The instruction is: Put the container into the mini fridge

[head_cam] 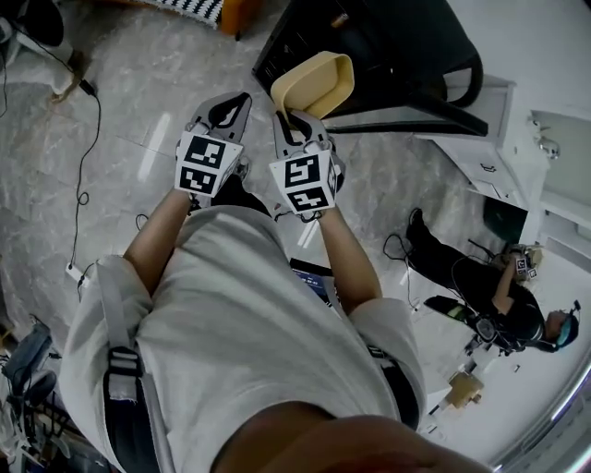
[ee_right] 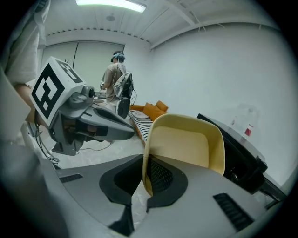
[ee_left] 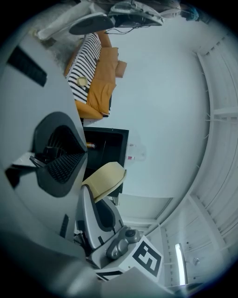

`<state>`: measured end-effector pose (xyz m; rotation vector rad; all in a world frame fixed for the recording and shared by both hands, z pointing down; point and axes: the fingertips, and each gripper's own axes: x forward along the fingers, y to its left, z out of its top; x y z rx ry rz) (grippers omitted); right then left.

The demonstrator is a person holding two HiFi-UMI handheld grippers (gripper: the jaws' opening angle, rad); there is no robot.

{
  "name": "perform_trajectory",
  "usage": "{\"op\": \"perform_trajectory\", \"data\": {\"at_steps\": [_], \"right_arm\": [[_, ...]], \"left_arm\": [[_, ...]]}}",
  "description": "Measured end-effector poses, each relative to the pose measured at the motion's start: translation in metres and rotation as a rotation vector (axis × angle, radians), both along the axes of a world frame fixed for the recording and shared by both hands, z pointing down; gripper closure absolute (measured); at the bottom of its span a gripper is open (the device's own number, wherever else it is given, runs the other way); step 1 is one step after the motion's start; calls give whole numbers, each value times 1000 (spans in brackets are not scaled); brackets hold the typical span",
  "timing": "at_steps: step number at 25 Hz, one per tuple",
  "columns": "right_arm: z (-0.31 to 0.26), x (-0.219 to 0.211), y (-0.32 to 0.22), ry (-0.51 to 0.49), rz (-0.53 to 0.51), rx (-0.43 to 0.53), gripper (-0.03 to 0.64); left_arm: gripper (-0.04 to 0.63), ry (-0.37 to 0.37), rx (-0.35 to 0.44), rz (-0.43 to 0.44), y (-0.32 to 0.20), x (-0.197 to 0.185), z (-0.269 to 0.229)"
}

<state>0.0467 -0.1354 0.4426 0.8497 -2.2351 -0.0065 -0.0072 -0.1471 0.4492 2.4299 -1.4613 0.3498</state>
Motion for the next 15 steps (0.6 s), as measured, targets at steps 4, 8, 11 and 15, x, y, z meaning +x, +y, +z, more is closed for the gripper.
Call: {"op": "perform_trajectory", "data": {"at_steps": [4,8,11,15], "right_arm": [[13,8,-18,54,-64,-59,568],[20,17,-39,130,-97,-58,568],[19,18,-45,119,-117,-87,568],[19,23,-64,138,-110,-107,568]], "left_arm": [[583,-15,-24,-25,-23,4,14],[583,-36,-34,-18,-38,15,21],[583,-39,-23,-8,-47,21,16],[583,-28,-39,-25,-69,19,13]]}}
